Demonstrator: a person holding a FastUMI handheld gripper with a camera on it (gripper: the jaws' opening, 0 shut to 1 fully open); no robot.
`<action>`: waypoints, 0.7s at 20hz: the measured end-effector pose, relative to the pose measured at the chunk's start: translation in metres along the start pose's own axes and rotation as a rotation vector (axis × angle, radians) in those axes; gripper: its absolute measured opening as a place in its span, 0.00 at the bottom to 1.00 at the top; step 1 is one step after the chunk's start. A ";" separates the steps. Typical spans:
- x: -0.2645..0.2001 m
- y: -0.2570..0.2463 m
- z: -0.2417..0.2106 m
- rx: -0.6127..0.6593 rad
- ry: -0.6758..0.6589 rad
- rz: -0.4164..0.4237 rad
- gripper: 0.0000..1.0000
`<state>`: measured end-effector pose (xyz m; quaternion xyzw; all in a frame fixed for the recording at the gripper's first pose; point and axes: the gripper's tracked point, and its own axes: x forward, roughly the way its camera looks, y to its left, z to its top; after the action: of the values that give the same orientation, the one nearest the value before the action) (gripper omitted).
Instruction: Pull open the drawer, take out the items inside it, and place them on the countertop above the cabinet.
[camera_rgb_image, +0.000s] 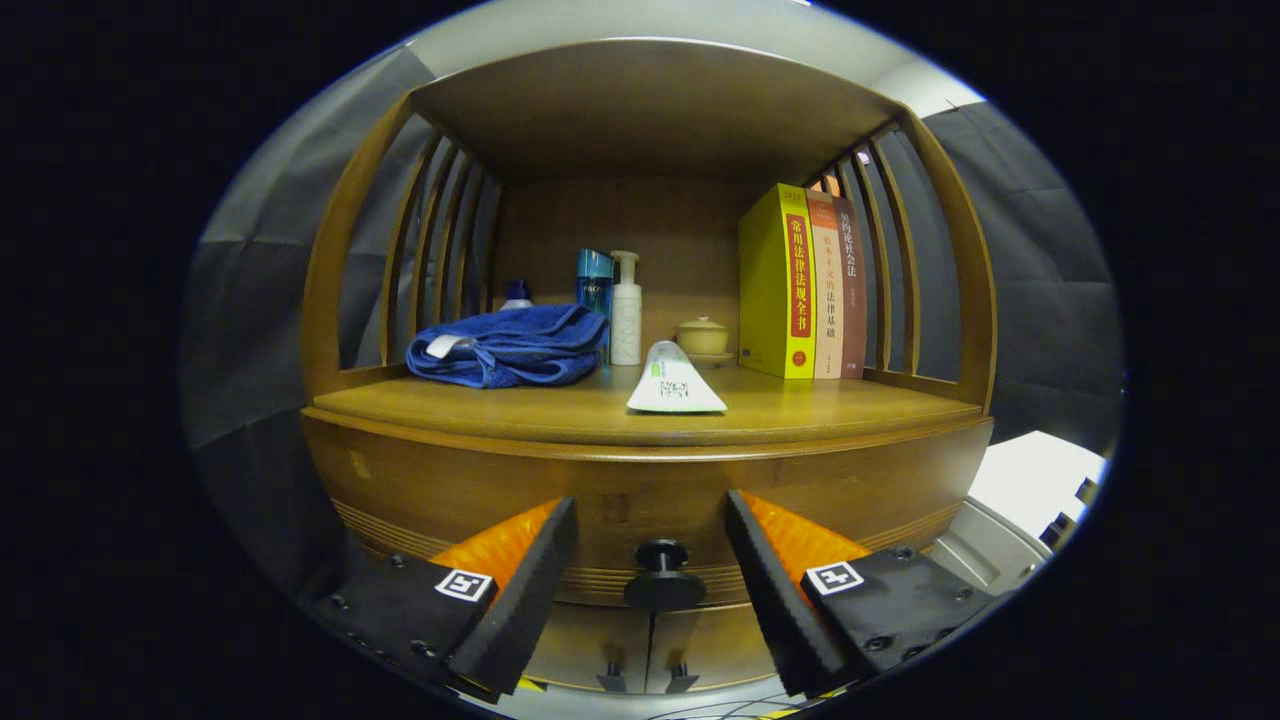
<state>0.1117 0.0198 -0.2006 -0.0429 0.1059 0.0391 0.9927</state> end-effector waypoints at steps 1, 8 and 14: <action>-0.008 -0.002 0.011 0.004 -0.021 -0.005 0.98; -0.087 0.009 0.098 -0.019 -0.104 0.021 0.97; -0.140 0.017 0.126 0.010 -0.123 0.057 0.97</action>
<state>-0.0002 0.0385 -0.0490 -0.0323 0.0463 0.0694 0.9960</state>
